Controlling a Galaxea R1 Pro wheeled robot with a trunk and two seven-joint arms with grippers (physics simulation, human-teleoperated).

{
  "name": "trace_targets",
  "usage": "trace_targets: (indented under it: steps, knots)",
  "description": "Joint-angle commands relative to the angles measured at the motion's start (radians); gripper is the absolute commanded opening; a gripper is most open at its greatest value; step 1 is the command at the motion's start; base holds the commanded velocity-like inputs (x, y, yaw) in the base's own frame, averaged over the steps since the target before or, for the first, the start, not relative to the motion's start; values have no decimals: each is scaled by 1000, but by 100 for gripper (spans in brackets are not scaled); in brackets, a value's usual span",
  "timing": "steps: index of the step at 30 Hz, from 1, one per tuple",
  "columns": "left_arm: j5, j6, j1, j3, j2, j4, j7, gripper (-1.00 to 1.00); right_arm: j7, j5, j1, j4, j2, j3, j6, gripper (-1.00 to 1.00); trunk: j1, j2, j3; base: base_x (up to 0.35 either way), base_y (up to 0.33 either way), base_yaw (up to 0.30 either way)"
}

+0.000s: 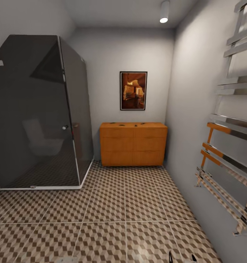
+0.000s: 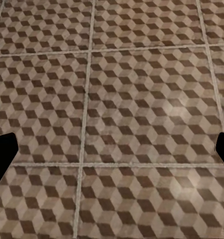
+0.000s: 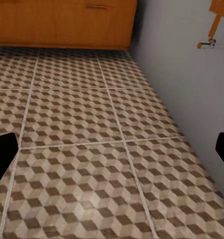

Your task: Take the four mousetraps from the cabinet in the bathroom and place them on the bathroom floor. Make sure all four end up on the same floor surface, and ensure that at least two of them are either under or directly next to the same bathroom sink.

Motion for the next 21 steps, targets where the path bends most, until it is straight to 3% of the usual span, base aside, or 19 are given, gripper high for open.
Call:
trace_targets:
  steps: [1,9,21]
  knots:
    - [1,-3,0,-3,1,0,5,100,-10,5,-1,1,0,5,0,100,0,-1,-1,251,-199,0]
    - [0,-5,0,-2,1,0,6,100,-10,5,-1,1,0,5,0,100,0,-1,-1,256,-184,0]
    - [1,-6,0,-2,1,0,5,100,-10,5,-1,1,0,6,1,100,0,-1,-1,284,-30,0]
